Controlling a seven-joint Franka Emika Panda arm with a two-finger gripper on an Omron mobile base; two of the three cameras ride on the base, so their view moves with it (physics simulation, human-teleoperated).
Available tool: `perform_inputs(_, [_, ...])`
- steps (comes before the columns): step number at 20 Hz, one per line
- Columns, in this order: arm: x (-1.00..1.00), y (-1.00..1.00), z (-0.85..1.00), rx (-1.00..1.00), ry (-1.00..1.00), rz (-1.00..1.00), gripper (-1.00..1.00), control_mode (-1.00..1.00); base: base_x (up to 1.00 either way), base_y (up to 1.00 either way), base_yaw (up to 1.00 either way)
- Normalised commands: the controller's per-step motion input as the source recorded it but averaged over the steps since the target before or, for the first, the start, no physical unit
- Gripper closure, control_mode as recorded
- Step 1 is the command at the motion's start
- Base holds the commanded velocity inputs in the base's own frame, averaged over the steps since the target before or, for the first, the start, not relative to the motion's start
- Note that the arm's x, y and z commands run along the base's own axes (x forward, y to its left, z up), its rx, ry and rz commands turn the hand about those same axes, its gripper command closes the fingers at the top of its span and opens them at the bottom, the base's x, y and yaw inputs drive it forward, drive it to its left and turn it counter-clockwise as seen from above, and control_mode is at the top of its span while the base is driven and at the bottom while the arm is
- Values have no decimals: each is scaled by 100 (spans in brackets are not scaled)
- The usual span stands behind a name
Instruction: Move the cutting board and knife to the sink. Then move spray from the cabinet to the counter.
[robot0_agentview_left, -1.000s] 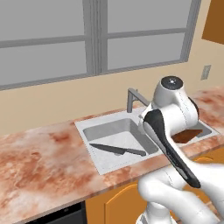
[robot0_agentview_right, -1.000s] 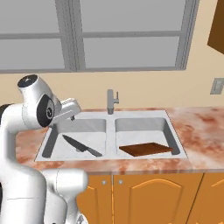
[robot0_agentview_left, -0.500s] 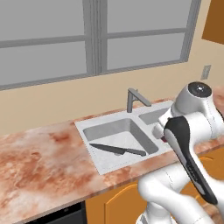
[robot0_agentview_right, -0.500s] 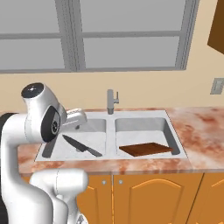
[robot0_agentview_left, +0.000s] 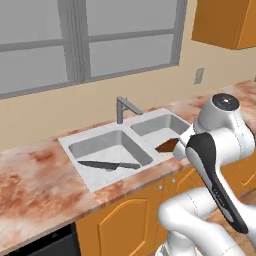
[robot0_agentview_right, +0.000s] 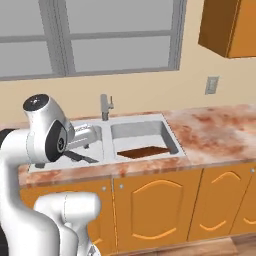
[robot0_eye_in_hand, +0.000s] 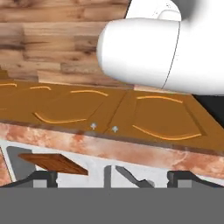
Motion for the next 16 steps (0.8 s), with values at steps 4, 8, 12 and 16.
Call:
perform_inputs(4, [0, 0, 0, 0, 0, 0, -100, 100, -2, -78, -70])
perform_inputs(8, [0, 0, 0, 0, 0, 0, -100, 100, 0, -68, -75])
perform_inputs(12, [0, 0, 0, 0, 0, 0, -100, 100, 0, -55, -80])
perform_inputs(16, [0, 0, 0, 0, 0, 0, -100, 100, 0, -48, -81])
